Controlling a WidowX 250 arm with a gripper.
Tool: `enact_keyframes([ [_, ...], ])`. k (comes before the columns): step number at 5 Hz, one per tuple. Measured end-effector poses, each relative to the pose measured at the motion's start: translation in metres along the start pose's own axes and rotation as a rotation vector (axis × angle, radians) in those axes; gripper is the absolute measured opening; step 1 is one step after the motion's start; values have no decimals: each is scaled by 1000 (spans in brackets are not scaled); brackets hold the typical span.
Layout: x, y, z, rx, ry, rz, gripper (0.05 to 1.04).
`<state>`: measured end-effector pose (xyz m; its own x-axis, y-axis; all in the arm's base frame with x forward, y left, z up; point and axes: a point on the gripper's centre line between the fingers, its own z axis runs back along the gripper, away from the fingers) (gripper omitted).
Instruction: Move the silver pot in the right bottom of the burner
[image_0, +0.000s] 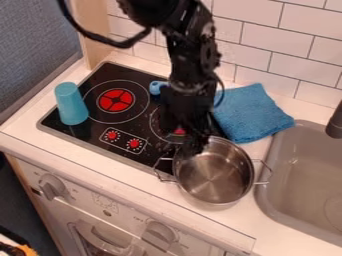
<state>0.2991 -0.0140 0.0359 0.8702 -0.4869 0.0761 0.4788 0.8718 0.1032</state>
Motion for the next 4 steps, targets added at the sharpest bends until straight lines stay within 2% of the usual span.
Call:
enact_keyframes([
  [1, -2, 4, 11, -25, -15, 10, 1006],
  [2, 3, 15, 40, -26, -92, 18, 1001],
  [3, 3, 25, 64, -11, -127, 7, 1001],
  [4, 3, 27, 65, -8, -131, 7, 1001],
])
